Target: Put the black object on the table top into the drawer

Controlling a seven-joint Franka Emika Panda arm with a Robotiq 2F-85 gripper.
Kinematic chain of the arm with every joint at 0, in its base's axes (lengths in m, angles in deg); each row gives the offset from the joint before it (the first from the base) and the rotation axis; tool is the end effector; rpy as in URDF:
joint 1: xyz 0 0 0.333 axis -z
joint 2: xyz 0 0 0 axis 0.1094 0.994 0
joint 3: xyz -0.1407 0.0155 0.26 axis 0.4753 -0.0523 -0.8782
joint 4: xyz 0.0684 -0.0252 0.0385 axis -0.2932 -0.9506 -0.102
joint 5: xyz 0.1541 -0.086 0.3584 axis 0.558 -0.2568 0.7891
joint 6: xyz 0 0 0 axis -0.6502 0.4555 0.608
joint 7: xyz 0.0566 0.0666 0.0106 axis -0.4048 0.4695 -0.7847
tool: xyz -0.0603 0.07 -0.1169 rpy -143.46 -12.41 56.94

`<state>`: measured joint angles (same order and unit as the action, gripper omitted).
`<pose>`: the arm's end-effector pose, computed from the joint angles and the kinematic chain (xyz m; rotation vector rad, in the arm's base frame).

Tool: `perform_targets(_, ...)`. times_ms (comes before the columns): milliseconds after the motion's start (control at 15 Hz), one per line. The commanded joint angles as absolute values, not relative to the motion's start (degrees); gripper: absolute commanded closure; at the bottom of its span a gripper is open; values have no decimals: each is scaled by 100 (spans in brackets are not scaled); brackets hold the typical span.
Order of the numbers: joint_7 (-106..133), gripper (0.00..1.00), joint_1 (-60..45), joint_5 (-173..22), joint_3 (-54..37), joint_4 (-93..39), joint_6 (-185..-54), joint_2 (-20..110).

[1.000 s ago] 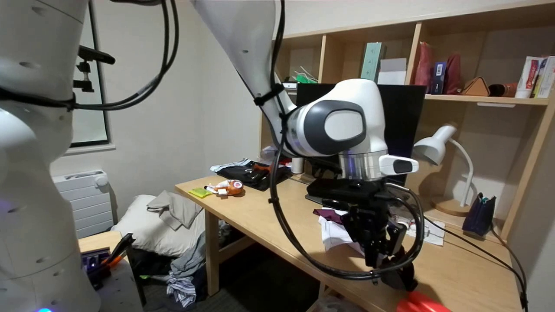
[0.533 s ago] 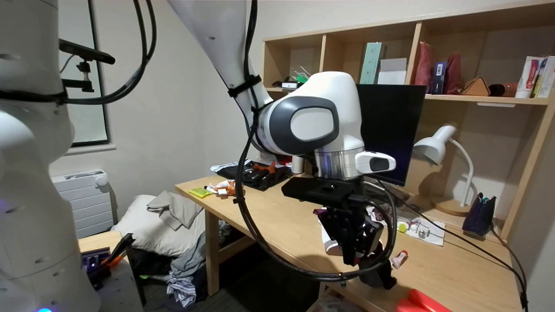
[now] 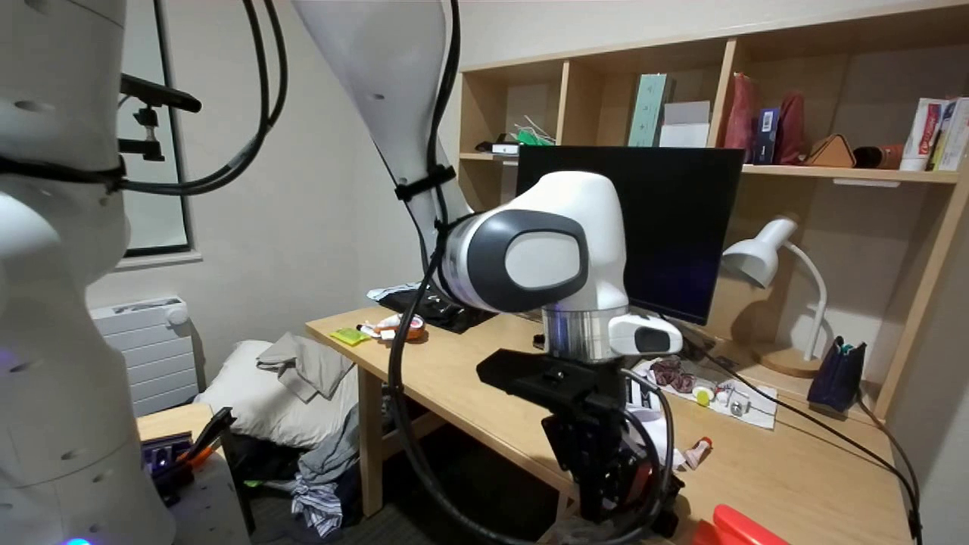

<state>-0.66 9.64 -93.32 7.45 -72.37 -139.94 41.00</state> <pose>0.4134 -0.2995 0.1699 2.8822 -0.1666 -0.0258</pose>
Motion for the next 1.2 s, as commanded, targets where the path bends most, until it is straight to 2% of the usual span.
perform_targets(0, -359, 92, 1171, -9154, 726, -7533, -14045, 4167)
perform_targets(533, -802, 92, 1332, -9352, 850, -7729, -13451, 4584)
perform_targets(1133, 67, 92, 1698, -8667, 1034, -6781, -14115, 5778)
